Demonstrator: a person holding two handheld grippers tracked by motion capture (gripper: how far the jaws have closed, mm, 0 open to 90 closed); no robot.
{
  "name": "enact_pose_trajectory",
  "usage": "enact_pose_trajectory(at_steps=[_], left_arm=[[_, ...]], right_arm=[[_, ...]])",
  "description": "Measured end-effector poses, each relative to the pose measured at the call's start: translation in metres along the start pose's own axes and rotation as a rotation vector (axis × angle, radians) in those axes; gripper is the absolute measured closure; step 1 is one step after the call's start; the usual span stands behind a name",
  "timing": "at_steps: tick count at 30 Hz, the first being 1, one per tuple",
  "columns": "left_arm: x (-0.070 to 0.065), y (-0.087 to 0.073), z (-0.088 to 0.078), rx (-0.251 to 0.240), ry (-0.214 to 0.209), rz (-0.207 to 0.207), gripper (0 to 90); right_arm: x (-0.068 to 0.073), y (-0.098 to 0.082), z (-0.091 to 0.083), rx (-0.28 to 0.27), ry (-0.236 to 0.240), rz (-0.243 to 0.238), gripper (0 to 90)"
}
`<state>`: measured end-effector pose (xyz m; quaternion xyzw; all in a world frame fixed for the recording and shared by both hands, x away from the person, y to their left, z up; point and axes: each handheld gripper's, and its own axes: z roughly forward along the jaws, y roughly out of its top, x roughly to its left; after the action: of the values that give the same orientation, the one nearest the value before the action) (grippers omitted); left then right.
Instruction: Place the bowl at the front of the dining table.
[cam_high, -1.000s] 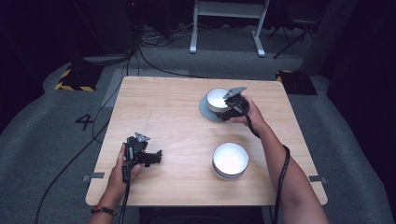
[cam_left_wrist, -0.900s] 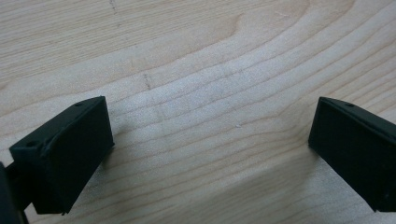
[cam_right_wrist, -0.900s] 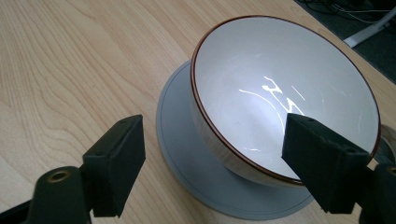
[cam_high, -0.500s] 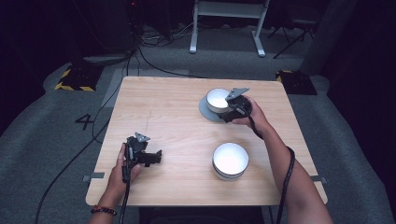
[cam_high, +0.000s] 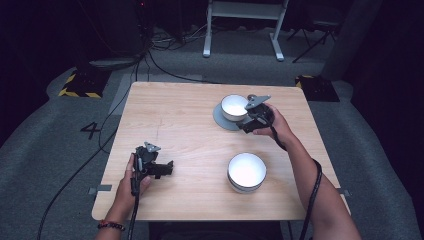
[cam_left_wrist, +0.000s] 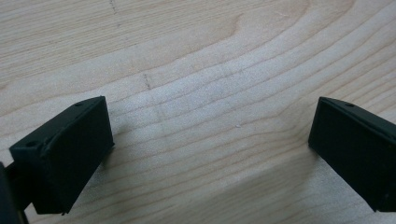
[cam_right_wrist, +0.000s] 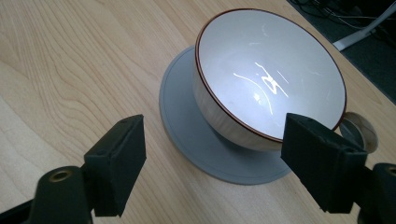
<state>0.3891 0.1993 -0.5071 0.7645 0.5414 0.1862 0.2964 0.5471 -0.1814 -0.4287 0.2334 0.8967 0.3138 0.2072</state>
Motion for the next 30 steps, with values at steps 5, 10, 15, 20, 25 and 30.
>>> enact_pose_trajectory(at_steps=[5, 10, 15, 20, 25, 30], left_arm=[[0.000, 0.000, 0.000, 0.000, 0.000, 0.000, 0.0], [0.000, 0.000, 0.000, 0.000, -0.001, 0.000, 0.0], [0.000, 0.000, 0.000, 0.001, 0.000, 0.000, 0.0], [0.000, 0.000, 0.000, 0.001, 0.000, 0.001, 0.0], [0.000, 0.000, 0.000, 0.000, 0.000, 0.000, 0.0], [0.000, 0.000, 0.000, 0.001, 0.000, 0.001, 0.0]], right_arm=[[0.000, -0.004, -0.003, 0.006, -0.011, -0.013, 22.9], [0.000, -0.009, -0.007, 0.018, -0.018, -0.017, 22.9], [0.001, -0.016, -0.011, 0.010, -0.019, -0.012, 22.9], [0.001, -0.022, -0.017, 0.010, -0.029, -0.007, 22.9], [0.002, -0.028, -0.021, 0.002, -0.030, 0.004, 23.2], [0.004, -0.031, -0.027, -0.005, -0.033, 0.000, 23.2]])
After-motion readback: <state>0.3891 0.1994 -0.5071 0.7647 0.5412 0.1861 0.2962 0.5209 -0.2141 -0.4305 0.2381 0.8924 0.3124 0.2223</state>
